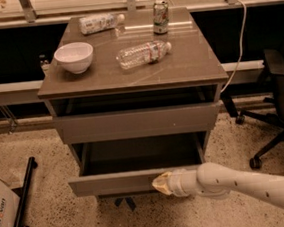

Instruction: Close middle drawer

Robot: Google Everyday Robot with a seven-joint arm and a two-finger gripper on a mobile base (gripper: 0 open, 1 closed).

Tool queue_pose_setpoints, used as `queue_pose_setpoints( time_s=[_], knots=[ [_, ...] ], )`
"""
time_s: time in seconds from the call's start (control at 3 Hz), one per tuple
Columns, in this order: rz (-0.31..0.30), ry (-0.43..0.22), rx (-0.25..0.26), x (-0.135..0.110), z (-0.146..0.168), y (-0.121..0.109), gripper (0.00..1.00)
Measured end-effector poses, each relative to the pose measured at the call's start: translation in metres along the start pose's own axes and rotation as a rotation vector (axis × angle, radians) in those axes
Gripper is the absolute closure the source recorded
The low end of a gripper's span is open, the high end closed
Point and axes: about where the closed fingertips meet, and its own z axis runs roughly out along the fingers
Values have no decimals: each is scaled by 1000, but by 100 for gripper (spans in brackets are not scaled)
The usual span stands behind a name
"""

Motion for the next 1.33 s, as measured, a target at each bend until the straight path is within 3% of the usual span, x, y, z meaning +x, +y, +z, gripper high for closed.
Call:
queue_pose_setpoints(
  time_s=[0.33, 0.67, 1.0, 1.33],
  knots=[
    [0, 0, 0, 0, 0, 1, 59],
    [-56, -40, 60, -28, 13, -40, 28],
    [-78, -60, 87, -40, 17, -60, 6],
    [-78, -60, 87, -40, 17, -60, 0]
  ],
)
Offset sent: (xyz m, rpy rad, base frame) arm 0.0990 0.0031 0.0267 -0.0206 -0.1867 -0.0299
